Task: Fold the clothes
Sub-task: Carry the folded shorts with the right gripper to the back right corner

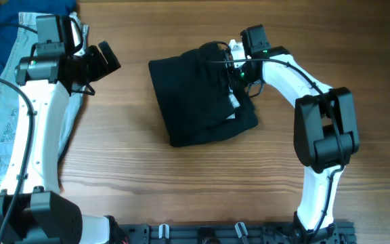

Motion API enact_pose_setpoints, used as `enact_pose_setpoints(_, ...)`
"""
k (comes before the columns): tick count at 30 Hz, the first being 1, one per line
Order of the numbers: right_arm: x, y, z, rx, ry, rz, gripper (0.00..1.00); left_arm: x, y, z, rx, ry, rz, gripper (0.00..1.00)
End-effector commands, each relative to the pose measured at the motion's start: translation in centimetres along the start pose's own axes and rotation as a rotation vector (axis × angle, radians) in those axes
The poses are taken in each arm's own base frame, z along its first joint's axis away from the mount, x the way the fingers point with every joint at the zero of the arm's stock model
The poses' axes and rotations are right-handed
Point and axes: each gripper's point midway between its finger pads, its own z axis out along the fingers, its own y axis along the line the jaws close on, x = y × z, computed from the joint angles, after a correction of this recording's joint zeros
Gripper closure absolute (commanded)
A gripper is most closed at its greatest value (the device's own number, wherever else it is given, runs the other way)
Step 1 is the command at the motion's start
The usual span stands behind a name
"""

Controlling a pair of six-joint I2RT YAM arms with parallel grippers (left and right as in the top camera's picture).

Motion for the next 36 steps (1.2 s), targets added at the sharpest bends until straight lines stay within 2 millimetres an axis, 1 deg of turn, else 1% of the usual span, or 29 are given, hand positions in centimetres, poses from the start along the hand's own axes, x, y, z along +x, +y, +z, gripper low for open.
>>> enact_pose_setpoints(1,2.2,3.4,2.8,-0.157,0.076,0.005,0.37,-0.4,0.2,-0.2,-0.011,-0.013,0.017,0.0)
enact_pose_setpoints(2,2.1,4.7,2.7,-0.22,0.076,0.027,0.41,-0.3,0.2,-0.2,-0.011,-0.013,0.017,0.0)
enact_pose_setpoints(3,2.1,5.4,2.6,-0.245,0.08,0.055,0.52,-0.3,0.2,-0.2,-0.011,-0.013,0.017,0.0)
enact_pose_setpoints(4,2.0,5.5,2.6,-0.246,0.082,0.094,0.66,-0.3,0.2,-0.2,-0.011,-0.013,0.017,0.0)
enact_pose_setpoints(5,1.8,5.5,2.6,-0.245,0.079,0.136,0.83,-0.3,0.2,-0.2,-0.011,-0.012,0.017,0.0)
enact_pose_setpoints(6,1.5,5.4,2.6,-0.244,0.073,0.179,0.96,-0.3,0.2,-0.2,-0.011,-0.011,0.017,0.0)
enact_pose_setpoints(8,0.3,5.4,2.4,-0.272,0.033,0.244,0.96,-0.3,0.2,-0.2,-0.01,-0.012,0.013,0.0)
enact_pose_setpoints(10,-1.3,3.7,2.1,-0.272,-0.02,0.365,0.96,-0.3,0.2,-0.2,-0.01,-0.012,0.013,0.0)
enact_pose_setpoints(12,-2.7,-0.3,1.2,-0.265,-0.078,0.545,0.96,-0.3,0.2,-0.2,-0.011,-0.013,0.013,0.0)
enact_pose_setpoints(13,-3.0,-2.0,0.8,-0.261,-0.098,0.602,0.96,-0.4,0.2,-0.2,-0.011,-0.013,0.013,0.0)
enact_pose_setpoints(15,-3.3,-6.8,-0.3,-0.241,-0.15,0.745,0.96,-0.4,0.2,-0.2,-0.01,-0.014,0.013,0.0)
enact_pose_setpoints(16,-3.1,-10.6,-1.4,-0.226,-0.19,0.862,0.96,-0.4,0.2,-0.2,-0.01,-0.015,0.013,0.0)
enact_pose_setpoints(17,-2.7,-13.9,-2.3,-0.213,-0.222,0.978,0.96,-0.5,0.2,-0.2,-0.009,-0.016,0.013,0.0)
enact_pose_setpoints(18,-1.7,-17.3,-3.3,-0.19,-0.248,1.118,0.96,-0.5,0.2,-0.1,-0.009,-0.016,0.013,0.0)
enact_pose_setpoints(19,-0.3,-20.7,-4.2,-0.16,-0.269,1.277,0.96,-0.5,0.2,0.1,-0.009,-0.016,0.013,0.0)
enact_pose_setpoints(20,1.5,-23.5,-5.0,-0.126,-0.277,1.442,0.96,-0.5,0.2,0.1,-0.01,-0.016,0.013,0.0)
enact_pose_setpoints(21,4.6,-27.5,-6.2,-0.066,-0.296,1.683,0.96,-0.6,0.1,0.1,-0.008,-0.019,0.014,0.0)
enact_pose_setpoints(22,6.7,-30.0,-7.1,-0.023,-0.321,1.823,0.96,-0.7,0.1,0.1,-0.006,-0.023,0.014,0.0)
enact_pose_setpoints(23,8.4,-32.3,-7.9,0.013,-0.363,1.918,0.96,-0.8,0.0,0.1,-0.003,-0.029,0.015,0.0)
enact_pose_setpoints(25,10.0,-35.4,-9.1,0.063,-0.46,2.017,0.96,-1.1,-0.1,0.1,0.001,-0.039,0.016,0.0)
enact_pose_setpoints(26,10.0,-36.6,-9.6,0.086,-0.519,2.027,0.96,-1.4,-0.2,0.1,0.006,-0.05,0.017,0.0)
enact_pose_setpoints(27,9.3,-37.8,-10.2,0.094,-0.609,2.021,0.96,-1.6,-0.4,0.1,0.012,-0.061,0.019,0.0)
enact_pose_setpoints(29,7.3,-38.7,-10.7,0.075,-0.718,2.0,0.96,-1.9,-0.5,0.1,0.017,-0.074,0.02,0.0)
enact_pose_setpoints(31,4.9,-38.8,-10.6,0.061,-0.802,1.931,0.96,-2.2,-0.6,0.1,0.021,-0.083,0.022,0.0)
enact_pose_setpoints(33,3.6,-37.7,-9.8,0.078,-0.805,1.893,0.96,-2.4,-0.7,0.0,0.025,-0.091,0.022,0.0)
enact_pose_setpoints(35,2.9,-36.7,-9.3,0.112,-0.776,1.789,0.96,-2.5,-0.8,0.0,0.027,-0.097,0.023,0.0)
enact_pose_setpoints(36,2.9,-36.1,-8.8,0.134,-0.741,1.732,0.96,-2.6,-0.8,0.0,0.028,-0.099,0.024,0.0)
